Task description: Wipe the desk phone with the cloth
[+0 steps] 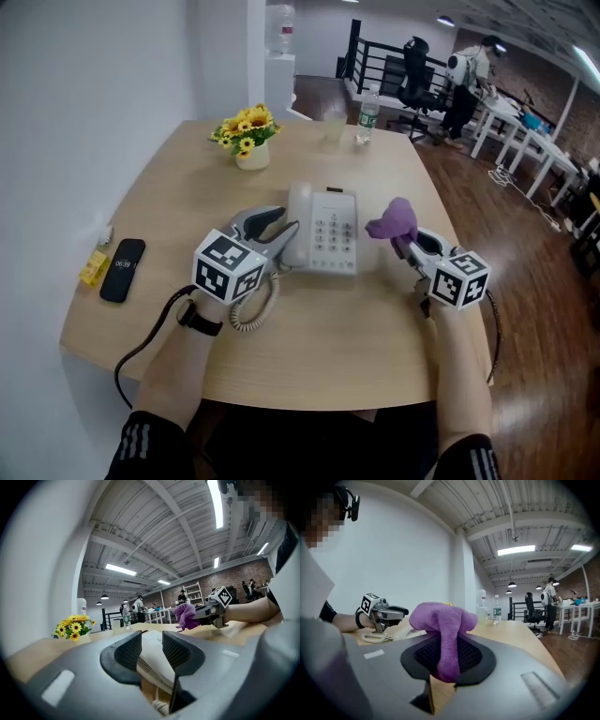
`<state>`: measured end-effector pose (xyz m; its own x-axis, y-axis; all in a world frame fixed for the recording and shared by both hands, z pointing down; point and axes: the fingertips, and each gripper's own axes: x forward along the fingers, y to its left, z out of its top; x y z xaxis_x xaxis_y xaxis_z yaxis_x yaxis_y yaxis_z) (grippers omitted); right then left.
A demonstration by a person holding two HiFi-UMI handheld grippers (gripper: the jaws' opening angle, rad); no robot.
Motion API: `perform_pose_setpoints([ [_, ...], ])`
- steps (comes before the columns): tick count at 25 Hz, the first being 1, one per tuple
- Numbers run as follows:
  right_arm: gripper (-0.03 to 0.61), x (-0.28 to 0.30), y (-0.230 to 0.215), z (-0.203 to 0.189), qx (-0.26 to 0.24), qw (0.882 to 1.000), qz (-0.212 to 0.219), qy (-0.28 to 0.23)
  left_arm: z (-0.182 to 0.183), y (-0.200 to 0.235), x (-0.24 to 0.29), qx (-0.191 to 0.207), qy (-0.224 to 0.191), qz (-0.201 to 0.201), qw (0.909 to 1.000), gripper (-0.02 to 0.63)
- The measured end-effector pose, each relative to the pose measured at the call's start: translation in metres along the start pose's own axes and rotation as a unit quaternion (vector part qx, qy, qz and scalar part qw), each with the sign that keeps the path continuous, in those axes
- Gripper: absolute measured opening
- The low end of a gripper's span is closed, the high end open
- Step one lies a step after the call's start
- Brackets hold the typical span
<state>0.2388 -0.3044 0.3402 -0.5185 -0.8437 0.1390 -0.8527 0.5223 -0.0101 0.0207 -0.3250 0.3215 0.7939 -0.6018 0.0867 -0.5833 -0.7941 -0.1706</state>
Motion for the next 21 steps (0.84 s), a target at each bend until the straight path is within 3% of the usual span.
perform_pose_setpoints([
  [21,0.077,-0.007,-0.003,-0.016,-0.013,1.0,0.003,0.0,-0.001,-0.003,0.002,0.005,0.005,-0.004,1.0,0.132],
])
